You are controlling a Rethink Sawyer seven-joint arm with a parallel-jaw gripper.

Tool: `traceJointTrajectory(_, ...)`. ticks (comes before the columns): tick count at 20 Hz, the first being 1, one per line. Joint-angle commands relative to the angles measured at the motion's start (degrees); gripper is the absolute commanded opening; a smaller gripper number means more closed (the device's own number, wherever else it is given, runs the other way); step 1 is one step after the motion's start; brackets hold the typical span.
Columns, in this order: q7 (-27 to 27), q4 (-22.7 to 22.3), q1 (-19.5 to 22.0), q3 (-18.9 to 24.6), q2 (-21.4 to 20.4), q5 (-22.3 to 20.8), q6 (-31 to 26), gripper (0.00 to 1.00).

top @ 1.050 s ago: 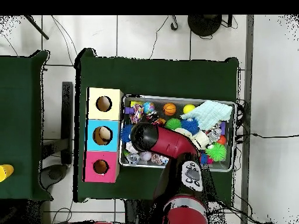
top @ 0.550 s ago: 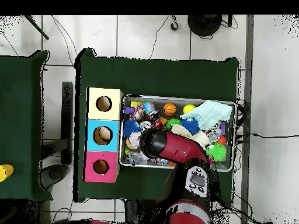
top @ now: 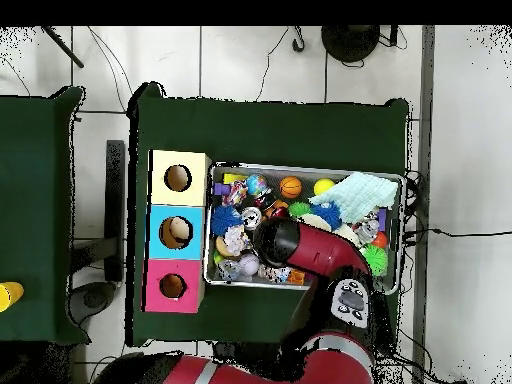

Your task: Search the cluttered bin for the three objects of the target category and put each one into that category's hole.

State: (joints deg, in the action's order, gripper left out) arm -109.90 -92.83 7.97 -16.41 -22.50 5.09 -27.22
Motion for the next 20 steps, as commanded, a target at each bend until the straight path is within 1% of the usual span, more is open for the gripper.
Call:
traceJointTrajectory(1, -2.6, 7.4, 3.5, 2.1, 8.1, -3.3, 0.3, 1.00)
traceJointTrajectory(3, -2.5, 7.7, 4.2, 2.5, 9.5, -3.4, 1.8, 1.00)
traceJointTrajectory(4, -2.2, 8.5, 5.0, 2.8, 10.5, -3.5, 2.1, 1.00)
traceJointTrajectory(10, -1.3, 9.7, 7.2, 3.5, 12.8, -4.3, 3.6, 1.00)
traceJointTrajectory(14, -1.7, 9.6, 7.7, 3.4, 13.0, -5.1, 4.5, 1.00)
traceJointTrajectory(20, -2.4, 9.8, 7.4, 1.5, 12.3, -6.5, 5.6, 1.00)
